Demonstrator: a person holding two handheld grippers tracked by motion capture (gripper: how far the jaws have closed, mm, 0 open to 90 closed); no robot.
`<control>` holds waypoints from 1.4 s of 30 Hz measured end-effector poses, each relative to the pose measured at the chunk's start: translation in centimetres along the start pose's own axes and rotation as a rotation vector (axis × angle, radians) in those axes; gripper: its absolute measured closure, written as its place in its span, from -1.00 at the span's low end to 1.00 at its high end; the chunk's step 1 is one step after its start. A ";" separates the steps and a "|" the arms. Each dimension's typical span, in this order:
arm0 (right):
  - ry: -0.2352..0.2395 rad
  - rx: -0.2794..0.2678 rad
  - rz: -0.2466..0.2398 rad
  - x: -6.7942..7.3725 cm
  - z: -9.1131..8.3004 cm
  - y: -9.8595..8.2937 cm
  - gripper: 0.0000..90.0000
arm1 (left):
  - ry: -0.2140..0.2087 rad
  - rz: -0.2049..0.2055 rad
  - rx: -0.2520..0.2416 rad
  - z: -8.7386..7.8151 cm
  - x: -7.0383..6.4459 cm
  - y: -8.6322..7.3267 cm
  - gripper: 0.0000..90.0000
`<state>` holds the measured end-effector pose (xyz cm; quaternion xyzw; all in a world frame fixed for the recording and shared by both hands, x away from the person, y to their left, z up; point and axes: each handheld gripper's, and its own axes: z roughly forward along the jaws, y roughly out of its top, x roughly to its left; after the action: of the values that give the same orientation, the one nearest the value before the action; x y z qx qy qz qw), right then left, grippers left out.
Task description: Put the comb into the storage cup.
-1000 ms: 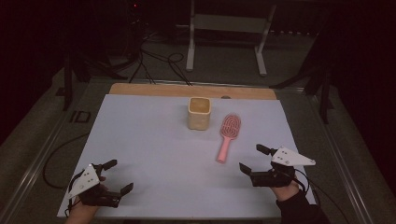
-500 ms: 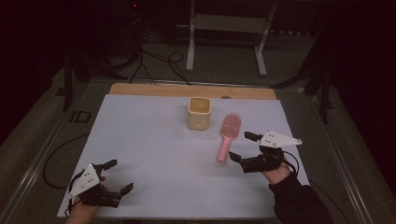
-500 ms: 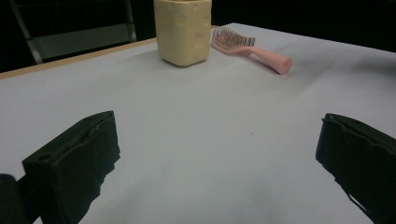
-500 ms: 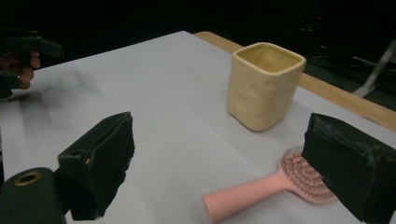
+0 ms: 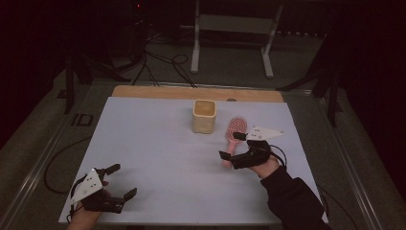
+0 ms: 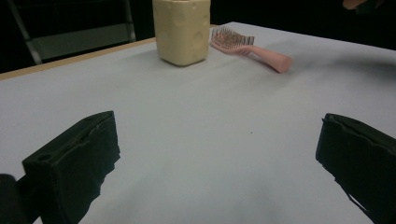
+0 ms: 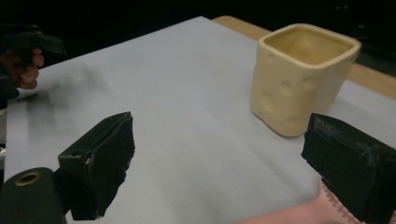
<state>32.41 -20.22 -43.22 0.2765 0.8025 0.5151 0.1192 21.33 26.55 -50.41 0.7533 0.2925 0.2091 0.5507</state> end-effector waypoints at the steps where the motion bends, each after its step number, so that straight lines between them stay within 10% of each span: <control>1: 0.006 0.005 0.002 -0.1 0.4 -0.1 -0.80 | 0.000 0.000 0.000 0.0 0.0 0.0 -1.00; 18: -0.003 0.127 0.032 -1.6 5.2 -2.0 -0.18 | -0.006 -0.001 0.003 0.0 0.0 -0.1 -1.00; 42: -0.086 0.308 0.030 -1.6 7.1 -3.6 0.86 | -0.008 -0.004 -0.005 0.0 0.1 0.0 -1.00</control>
<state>35.88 -16.89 -49.73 0.3255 0.8617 0.3756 0.1020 21.38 26.60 -50.43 0.7521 0.2915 0.2057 0.5541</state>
